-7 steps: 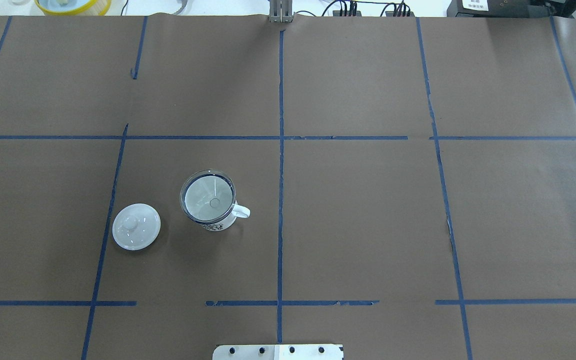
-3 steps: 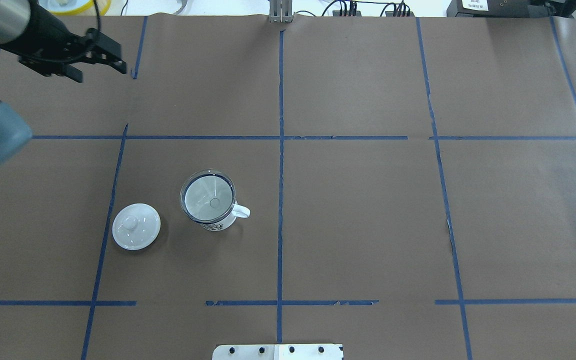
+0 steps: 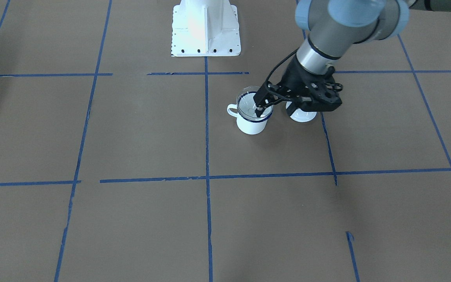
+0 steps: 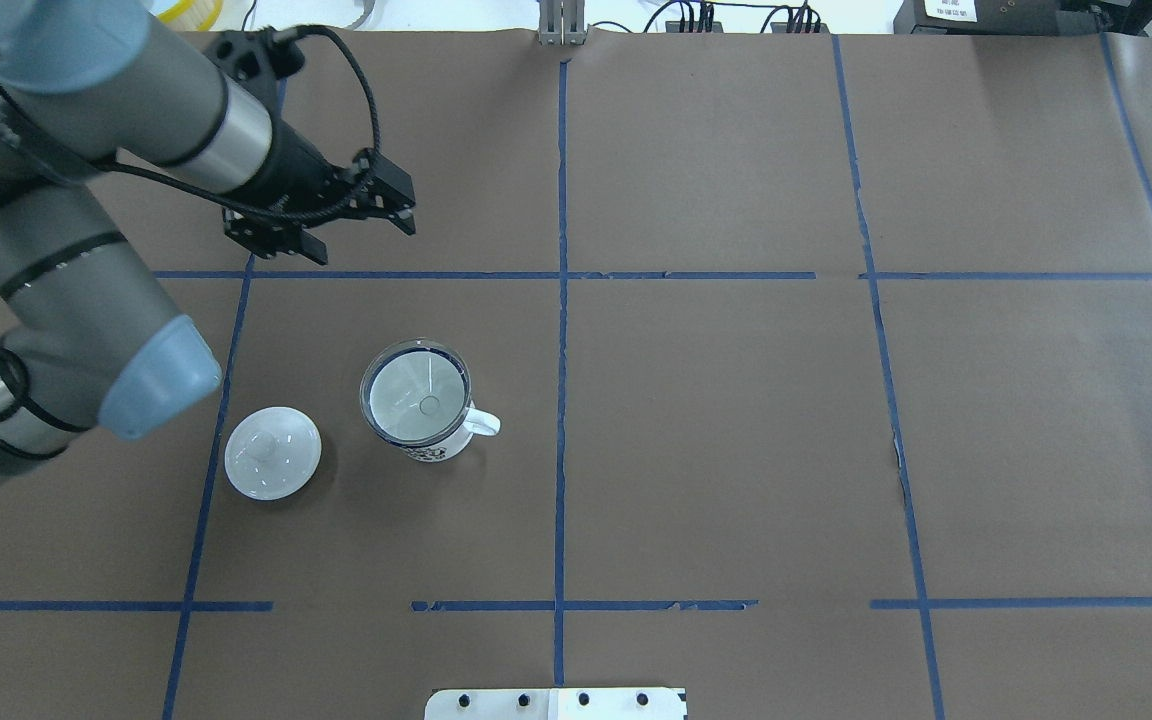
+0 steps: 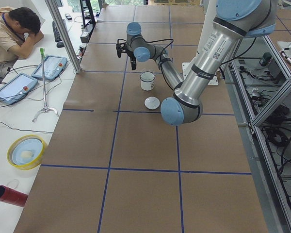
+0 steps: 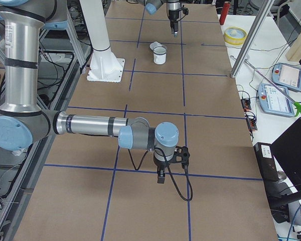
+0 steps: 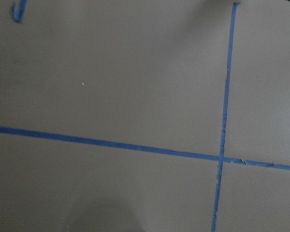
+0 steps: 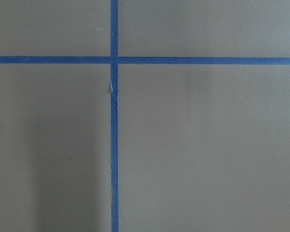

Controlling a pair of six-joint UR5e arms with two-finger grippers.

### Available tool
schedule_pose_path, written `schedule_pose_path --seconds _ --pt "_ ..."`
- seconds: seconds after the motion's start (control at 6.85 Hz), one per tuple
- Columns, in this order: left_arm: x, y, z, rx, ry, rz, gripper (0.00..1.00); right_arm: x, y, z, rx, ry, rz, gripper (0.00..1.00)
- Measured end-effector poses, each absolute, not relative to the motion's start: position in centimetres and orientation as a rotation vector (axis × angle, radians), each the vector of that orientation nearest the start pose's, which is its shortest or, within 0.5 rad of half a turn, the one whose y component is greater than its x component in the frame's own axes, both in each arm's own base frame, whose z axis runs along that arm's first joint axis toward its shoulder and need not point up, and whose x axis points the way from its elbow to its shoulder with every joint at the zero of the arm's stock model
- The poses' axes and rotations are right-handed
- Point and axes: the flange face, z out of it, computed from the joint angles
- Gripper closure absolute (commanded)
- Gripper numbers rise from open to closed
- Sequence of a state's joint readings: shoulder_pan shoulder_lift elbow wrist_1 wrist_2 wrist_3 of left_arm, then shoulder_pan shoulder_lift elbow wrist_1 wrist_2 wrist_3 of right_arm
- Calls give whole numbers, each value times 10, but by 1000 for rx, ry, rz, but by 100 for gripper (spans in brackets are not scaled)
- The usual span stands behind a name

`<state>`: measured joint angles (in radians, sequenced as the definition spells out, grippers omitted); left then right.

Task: Remove funnel from cup
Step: 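Move the left gripper over the mug and lower onto the glass funnel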

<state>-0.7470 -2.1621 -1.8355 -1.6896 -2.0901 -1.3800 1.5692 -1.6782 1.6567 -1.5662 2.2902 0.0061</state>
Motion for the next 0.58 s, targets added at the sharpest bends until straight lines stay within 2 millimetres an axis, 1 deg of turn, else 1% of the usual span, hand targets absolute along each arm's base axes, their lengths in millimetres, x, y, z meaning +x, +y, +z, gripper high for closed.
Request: schedule_pose_path --seconds 0.15,0.29,0.44,0.58 --pt "434 -463 175 -29 1007 -257 0 67 -445 670 -19 -719 11 0" --pt "460 -447 171 -56 960 -261 0 67 -445 670 -19 -719 10 0" --pt "483 -435 176 -68 920 -269 0 67 -445 670 -19 -719 10 0" --pt "499 -428 181 -67 893 -270 4 67 -445 670 -19 -719 10 0"
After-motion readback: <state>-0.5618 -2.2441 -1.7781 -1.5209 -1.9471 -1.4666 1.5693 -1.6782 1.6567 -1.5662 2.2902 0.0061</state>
